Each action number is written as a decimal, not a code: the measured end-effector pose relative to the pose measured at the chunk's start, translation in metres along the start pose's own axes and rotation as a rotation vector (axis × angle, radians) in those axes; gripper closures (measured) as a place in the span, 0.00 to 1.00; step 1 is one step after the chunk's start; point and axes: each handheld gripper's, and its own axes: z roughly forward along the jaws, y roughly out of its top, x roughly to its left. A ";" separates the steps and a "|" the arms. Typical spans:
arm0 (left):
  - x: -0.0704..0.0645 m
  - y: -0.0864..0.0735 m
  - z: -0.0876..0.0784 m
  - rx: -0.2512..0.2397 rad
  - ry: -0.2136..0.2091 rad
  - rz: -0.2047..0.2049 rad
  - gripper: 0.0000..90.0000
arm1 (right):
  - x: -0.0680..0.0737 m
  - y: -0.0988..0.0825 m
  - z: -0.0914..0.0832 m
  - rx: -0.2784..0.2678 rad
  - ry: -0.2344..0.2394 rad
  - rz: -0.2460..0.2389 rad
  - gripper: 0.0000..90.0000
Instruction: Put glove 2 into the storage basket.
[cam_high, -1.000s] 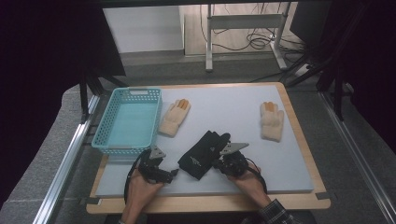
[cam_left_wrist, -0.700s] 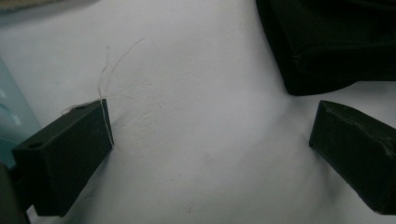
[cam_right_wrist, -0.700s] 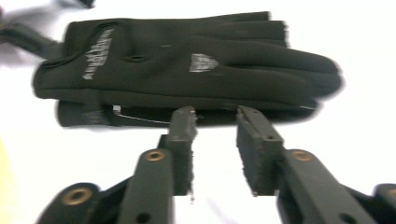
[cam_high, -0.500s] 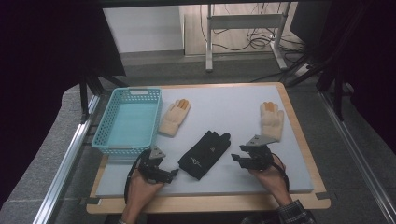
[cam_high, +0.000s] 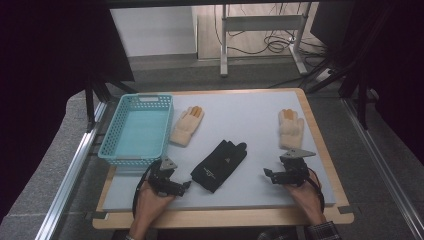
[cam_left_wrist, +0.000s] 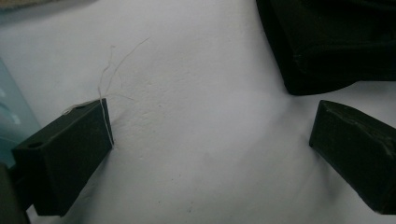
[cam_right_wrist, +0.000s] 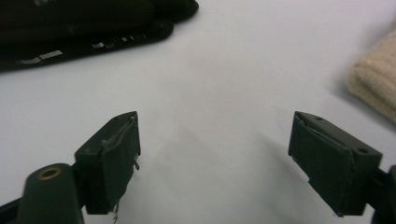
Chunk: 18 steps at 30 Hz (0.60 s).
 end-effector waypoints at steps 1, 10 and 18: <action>0.000 0.000 0.000 0.000 0.000 0.000 0.00 | 0.000 0.000 0.000 0.000 0.000 0.000 0.17; 0.000 0.000 0.000 -0.003 0.000 0.000 0.00 | 0.001 -0.003 0.007 0.036 -0.030 -0.017 0.11; -0.003 0.002 -0.006 0.011 0.003 -0.007 0.02 | 0.002 -0.003 0.007 0.035 -0.031 -0.018 0.11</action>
